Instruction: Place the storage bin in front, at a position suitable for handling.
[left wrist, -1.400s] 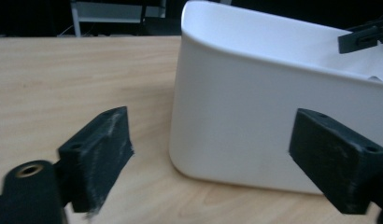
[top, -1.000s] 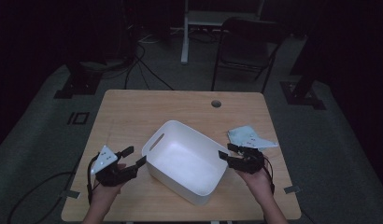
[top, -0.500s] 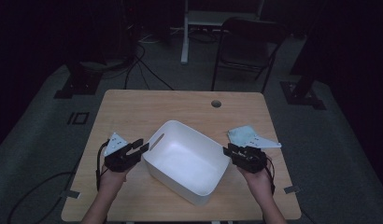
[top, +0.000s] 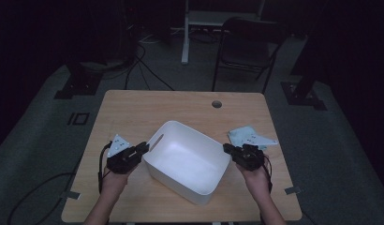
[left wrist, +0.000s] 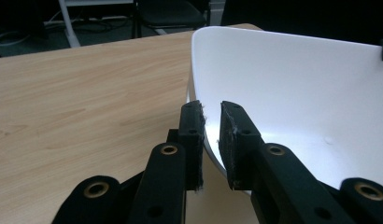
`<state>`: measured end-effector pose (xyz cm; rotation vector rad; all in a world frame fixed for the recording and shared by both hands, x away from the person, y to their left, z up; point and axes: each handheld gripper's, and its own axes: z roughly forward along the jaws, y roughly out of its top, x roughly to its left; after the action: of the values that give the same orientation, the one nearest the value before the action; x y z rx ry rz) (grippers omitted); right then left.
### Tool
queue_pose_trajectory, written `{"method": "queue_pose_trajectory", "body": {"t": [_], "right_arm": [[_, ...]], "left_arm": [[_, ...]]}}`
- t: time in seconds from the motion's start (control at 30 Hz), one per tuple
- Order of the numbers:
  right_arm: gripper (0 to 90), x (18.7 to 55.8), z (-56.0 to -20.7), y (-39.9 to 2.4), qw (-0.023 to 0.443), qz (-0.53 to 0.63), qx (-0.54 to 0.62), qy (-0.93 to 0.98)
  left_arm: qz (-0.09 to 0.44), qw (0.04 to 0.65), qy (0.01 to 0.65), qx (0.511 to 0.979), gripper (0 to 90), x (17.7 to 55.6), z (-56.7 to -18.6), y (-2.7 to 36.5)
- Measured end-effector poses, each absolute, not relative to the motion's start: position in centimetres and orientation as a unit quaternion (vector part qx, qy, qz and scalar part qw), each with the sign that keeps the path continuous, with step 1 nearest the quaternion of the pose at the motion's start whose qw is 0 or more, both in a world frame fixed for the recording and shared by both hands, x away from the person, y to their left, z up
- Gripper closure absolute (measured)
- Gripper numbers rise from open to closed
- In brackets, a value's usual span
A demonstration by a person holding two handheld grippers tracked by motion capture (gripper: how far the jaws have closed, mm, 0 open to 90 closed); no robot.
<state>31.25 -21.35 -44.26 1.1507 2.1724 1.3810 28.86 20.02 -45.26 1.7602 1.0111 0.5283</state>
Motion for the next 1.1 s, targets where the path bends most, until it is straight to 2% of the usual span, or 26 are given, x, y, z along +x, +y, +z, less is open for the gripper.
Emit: {"method": "queue_pose_trajectory", "body": {"t": [0.53,0.97,1.03,1.1], "right_arm": [[83.3,33.8,-44.5,-21.2,0.134,0.502,0.398,0.756],[81.1,35.0,-44.4,-20.7,0.131,0.502,0.389,0.761],[78.6,34.9,-44.4,-20.7,0.129,0.503,0.393,0.759],[68.0,34.7,-44.5,-20.6,0.125,0.505,0.402,0.754]], "left_arm": [[0.228,0.495,0.435,0.717,75.7,26.1,-45.4,19.6],[0.216,0.502,0.440,0.713,72.9,24.6,-45.5,19.8],[0.206,0.504,0.437,0.716,70.8,25.1,-45.5,19.9],[0.207,0.506,0.431,0.718,66.9,25.6,-45.4,19.9]]}}
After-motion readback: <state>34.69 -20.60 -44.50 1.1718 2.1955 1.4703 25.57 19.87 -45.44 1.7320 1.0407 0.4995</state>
